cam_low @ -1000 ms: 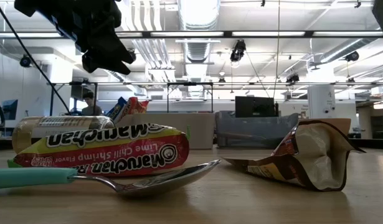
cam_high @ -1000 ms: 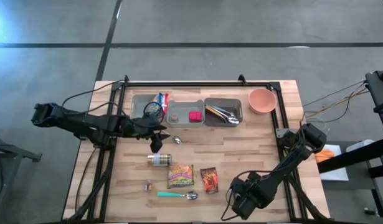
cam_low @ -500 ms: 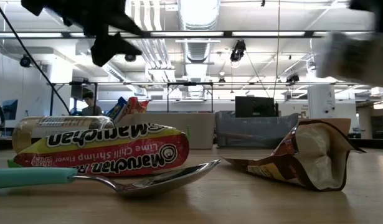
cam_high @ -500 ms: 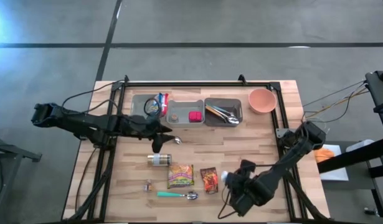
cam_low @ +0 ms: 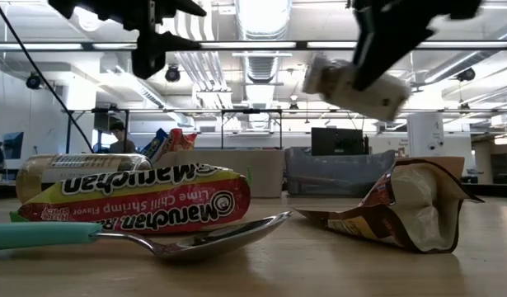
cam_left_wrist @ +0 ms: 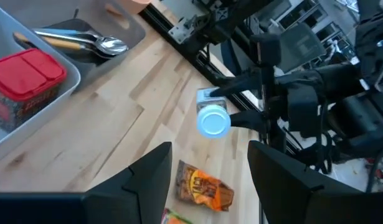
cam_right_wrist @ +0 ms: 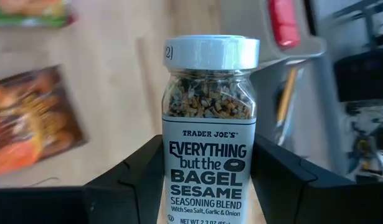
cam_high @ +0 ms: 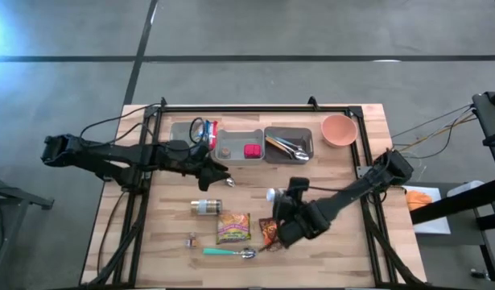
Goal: Pick & Place Food Item
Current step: Put the white seasoning bottle into the right gray bin
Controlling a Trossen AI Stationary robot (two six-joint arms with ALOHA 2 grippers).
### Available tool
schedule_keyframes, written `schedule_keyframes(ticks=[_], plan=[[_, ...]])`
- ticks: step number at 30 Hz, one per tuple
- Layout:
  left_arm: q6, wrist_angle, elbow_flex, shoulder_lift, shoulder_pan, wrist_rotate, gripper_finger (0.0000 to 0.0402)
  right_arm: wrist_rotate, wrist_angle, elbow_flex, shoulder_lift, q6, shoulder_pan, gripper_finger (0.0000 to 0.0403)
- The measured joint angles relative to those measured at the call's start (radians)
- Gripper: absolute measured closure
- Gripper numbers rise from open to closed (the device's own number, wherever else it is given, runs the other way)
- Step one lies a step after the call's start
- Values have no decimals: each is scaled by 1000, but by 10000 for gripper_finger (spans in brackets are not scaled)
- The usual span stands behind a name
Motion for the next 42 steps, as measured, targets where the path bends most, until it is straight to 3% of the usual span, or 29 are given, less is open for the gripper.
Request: schedule_keyframes(ticks=[8, 22, 42], plan=[[-1, -1, 46, 105, 73, 94, 188, 81, 15, 37, -1, -76, -77, 212], [52, 0, 238, 340, 90, 145, 188, 81, 77, 106, -1, -190, -182, 212], [35, 31, 245, 371, 94, 126, 188, 71, 161, 108, -1, -281, -205, 212]])
